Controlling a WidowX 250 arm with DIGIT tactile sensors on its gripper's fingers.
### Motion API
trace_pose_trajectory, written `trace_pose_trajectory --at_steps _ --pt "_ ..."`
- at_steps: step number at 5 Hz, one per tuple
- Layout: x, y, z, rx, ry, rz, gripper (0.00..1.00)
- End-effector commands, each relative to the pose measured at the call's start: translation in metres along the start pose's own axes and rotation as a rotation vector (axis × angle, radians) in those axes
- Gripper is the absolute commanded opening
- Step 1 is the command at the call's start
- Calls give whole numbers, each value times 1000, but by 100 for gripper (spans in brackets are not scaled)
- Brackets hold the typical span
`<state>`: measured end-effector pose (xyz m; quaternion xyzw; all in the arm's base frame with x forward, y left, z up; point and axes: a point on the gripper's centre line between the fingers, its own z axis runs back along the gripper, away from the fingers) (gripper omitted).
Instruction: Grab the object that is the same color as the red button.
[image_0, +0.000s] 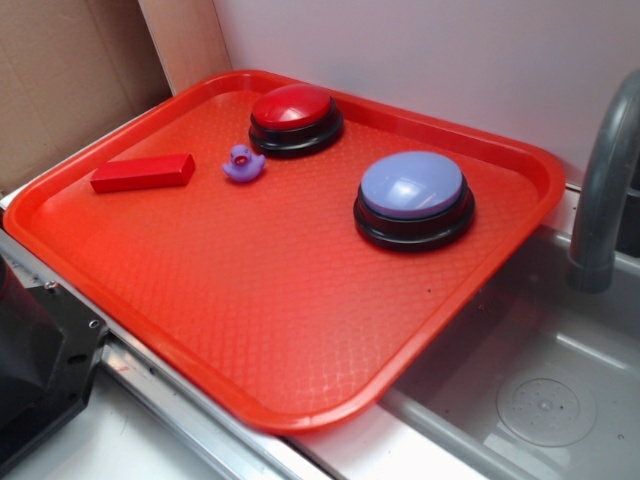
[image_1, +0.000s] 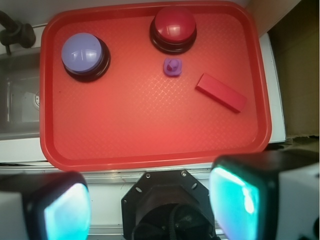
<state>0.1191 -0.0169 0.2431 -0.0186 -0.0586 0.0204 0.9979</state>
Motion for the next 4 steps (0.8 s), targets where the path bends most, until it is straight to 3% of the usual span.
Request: trace_pose_trajectory --at_steps 1,4 --pt "0 0 0 0 0 0 100" --pt "22 84 -56 -85 230 -191 100"
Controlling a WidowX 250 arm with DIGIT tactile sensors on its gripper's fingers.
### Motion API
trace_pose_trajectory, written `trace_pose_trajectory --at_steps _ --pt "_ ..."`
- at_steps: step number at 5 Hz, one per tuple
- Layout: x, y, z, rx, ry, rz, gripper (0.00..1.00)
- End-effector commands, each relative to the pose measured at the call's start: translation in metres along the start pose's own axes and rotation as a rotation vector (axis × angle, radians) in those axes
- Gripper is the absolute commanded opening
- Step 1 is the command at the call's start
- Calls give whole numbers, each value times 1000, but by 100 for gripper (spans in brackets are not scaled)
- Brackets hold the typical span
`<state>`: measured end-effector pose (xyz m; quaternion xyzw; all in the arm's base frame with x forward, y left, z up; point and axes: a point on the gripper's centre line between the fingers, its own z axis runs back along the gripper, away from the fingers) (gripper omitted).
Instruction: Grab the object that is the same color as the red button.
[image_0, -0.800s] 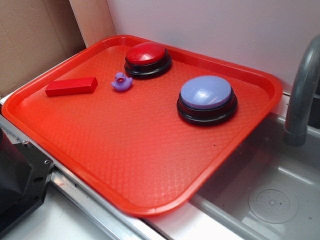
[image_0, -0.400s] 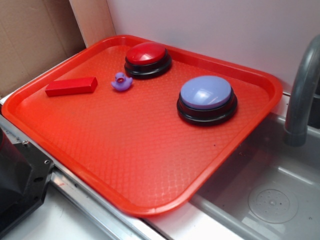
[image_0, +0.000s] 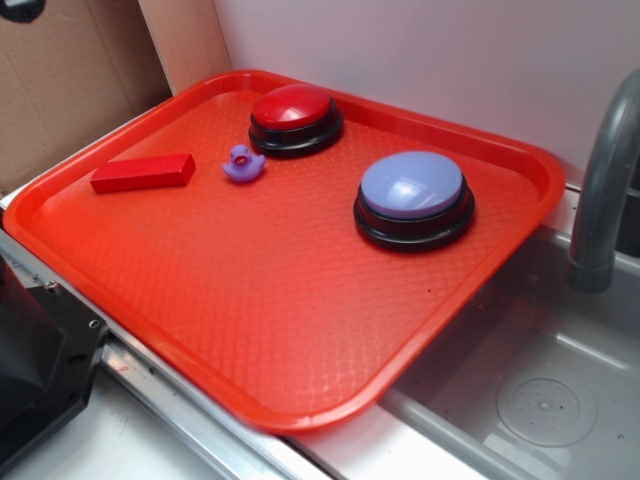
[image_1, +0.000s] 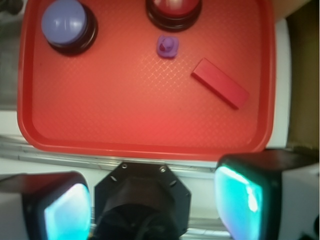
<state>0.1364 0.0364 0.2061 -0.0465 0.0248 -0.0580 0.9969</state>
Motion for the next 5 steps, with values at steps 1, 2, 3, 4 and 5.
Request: trace_pose_trajectory --at_steps 1,2,3,4,5 --pt "8 51 -39 -50 115 -95 100" --pt "14 69 -69 -27 175 -197 100" --pt "31 76 -96 -16 109 -374 100" --pt "47 76 -114 -5 54 -464 100" --pt "58 76 -129 0 -5 -526 100"
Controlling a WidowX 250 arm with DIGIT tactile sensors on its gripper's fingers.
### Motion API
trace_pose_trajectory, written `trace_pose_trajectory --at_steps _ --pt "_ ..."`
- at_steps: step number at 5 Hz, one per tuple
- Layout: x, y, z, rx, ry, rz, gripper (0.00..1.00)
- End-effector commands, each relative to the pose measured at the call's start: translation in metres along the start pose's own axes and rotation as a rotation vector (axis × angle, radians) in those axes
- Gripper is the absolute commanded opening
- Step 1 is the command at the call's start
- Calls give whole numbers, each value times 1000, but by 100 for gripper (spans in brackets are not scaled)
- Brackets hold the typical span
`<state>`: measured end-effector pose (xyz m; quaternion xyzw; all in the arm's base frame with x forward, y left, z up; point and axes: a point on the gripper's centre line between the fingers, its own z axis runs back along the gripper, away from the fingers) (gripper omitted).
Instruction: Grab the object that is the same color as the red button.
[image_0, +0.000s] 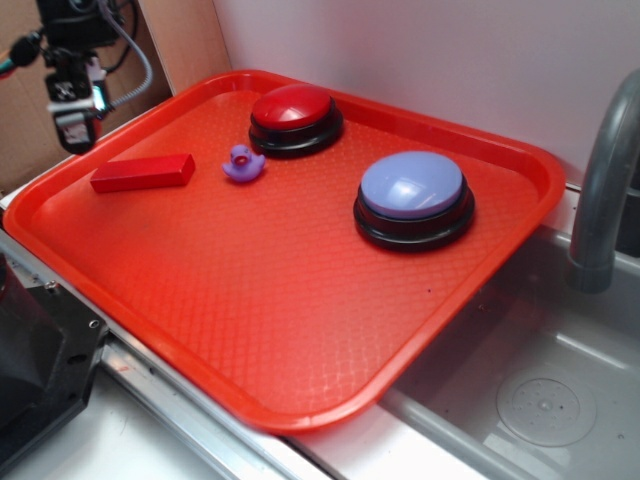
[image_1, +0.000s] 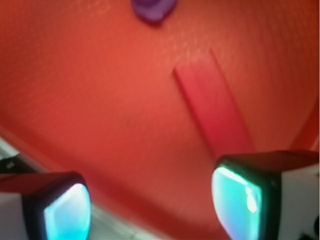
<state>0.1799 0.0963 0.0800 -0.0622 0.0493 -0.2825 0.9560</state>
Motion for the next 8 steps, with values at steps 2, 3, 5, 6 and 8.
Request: trace_pose_trajectory --at_steps 2,3,5,6,8 --pt "17 17 -13 162 -180 -121 100" --pt "17 17 -13 162 -180 -121 100" --pt "17 17 -13 162 -180 -121 100" --pt "14 29 -14 211 -177 -147 100" --pt "22 50 -38 149 -146 -176 100"
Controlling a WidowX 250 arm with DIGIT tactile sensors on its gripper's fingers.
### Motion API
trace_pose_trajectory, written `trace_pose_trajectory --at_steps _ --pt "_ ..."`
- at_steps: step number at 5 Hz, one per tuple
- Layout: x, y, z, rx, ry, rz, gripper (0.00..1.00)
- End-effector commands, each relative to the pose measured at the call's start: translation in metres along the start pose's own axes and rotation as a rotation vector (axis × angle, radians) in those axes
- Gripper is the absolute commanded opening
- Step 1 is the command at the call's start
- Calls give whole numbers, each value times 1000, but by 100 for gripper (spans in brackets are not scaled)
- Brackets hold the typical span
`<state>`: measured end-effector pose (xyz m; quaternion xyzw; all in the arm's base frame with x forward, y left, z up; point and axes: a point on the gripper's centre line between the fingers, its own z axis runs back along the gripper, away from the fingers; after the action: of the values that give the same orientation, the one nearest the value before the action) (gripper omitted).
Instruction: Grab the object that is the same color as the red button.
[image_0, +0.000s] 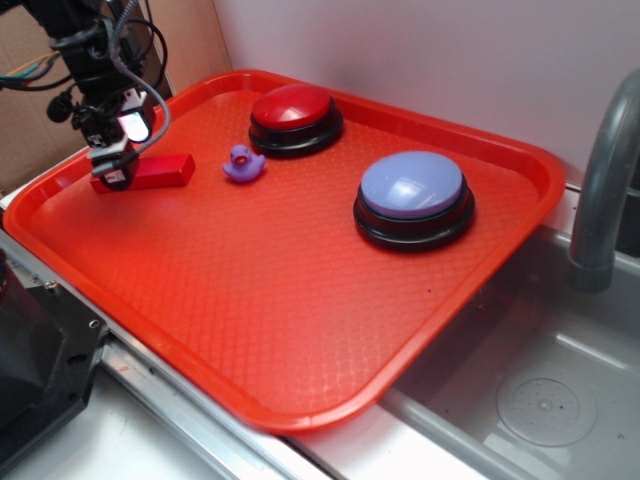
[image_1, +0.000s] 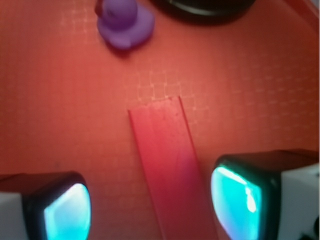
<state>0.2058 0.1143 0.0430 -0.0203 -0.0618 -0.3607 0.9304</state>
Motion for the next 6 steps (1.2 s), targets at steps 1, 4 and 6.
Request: trace_pose_trajectory --at_steps 1,4,6 --pt "5 13 -37 -24 90 -15 100" --pt "19 -35 33 48 59 92 0" --pt "43 -74 102 30 65 391 0"
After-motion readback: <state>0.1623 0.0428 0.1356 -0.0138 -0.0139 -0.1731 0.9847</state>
